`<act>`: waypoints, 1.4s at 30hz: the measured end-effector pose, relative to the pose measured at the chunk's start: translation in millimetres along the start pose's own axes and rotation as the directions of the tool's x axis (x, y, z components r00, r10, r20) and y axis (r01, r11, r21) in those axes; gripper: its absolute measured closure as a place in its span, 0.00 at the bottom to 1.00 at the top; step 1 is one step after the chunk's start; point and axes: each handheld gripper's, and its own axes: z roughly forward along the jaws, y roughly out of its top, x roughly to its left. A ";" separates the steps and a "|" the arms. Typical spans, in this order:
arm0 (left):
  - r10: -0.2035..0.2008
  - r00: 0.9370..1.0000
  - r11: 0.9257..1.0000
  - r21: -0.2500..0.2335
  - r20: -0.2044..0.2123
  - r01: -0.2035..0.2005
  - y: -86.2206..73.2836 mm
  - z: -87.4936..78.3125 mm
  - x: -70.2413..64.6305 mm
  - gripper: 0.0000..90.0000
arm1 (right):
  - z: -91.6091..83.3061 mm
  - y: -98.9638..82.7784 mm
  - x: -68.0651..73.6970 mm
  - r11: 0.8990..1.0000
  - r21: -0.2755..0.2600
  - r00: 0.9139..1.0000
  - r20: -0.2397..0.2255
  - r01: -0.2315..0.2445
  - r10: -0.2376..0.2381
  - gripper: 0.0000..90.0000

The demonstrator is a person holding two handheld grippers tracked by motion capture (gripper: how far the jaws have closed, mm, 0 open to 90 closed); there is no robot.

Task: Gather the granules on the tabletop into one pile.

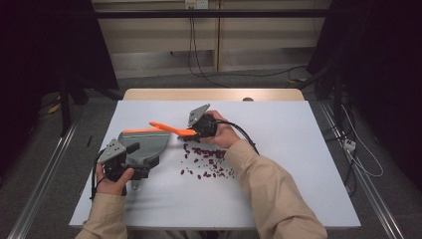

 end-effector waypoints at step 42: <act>0.007 0.999 1.000 0.022 0.040 -0.008 -4.6 0.9 -4.1 0.06 | -101.4 -90.9 5.8 0.947 0.022 0.926 0.216 -0.322 0.310 0.77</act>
